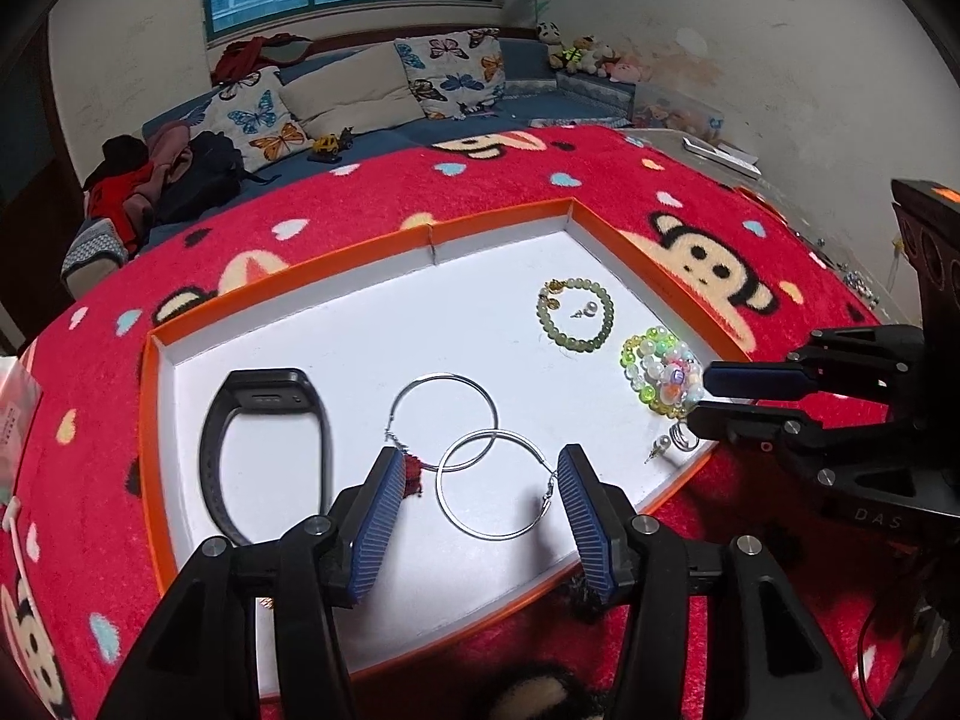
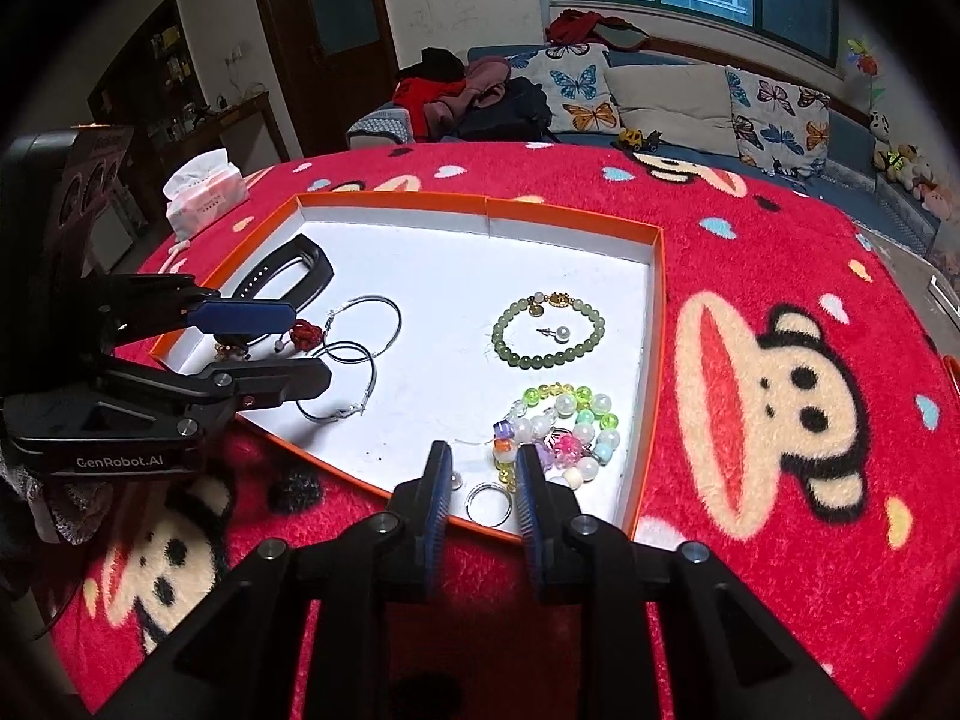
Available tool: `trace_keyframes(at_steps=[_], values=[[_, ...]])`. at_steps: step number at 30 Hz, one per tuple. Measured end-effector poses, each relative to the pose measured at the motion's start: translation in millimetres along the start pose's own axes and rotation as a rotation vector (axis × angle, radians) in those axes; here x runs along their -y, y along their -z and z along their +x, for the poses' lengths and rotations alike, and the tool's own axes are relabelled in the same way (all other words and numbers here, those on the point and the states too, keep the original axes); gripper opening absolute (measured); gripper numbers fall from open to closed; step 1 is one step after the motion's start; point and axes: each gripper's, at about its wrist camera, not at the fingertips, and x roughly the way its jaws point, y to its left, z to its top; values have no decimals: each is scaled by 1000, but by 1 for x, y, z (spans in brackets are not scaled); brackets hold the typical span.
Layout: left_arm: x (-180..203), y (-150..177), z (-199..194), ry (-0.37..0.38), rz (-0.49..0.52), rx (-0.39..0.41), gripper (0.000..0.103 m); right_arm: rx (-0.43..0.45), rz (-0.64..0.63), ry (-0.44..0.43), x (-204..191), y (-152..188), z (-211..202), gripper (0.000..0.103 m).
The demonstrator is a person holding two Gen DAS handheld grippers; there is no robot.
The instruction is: Organize jewelry
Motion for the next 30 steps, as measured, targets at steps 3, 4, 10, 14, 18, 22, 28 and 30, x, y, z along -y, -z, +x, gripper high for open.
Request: trace_keyframes(at_steps=[3, 4, 10, 14, 18, 22, 28, 30], values=[[-4, 0, -10, -8, -20, 12, 65, 13, -5, 5, -2, 0, -6, 35], [-5, 0, -15, -17, -26, 20, 68, 16, -8, 7, -3, 0, -7, 37], [-8, 5, -46, -67, -34, 65, 86, 28, -11, 18, -10, 6, -18, 46], [-11, 14, -65, -99, -49, 85, 90, 25, -15, 17, -17, 10, -20, 52], [-15, 26, -80, -134, -71, 86, 92, 27, -14, 17, -22, 15, -25, 55], [-17, 41, -89, -146, -103, 73, 92, 31, -8, 24, -26, 19, -30, 57], [-13, 64, -102, -164, -135, 72, 92, 28, -11, 44, -34, 30, -36, 58], [-11, 72, -107, -168, -144, 77, 92, 30, -10, 47, -37, 34, -39, 58]])
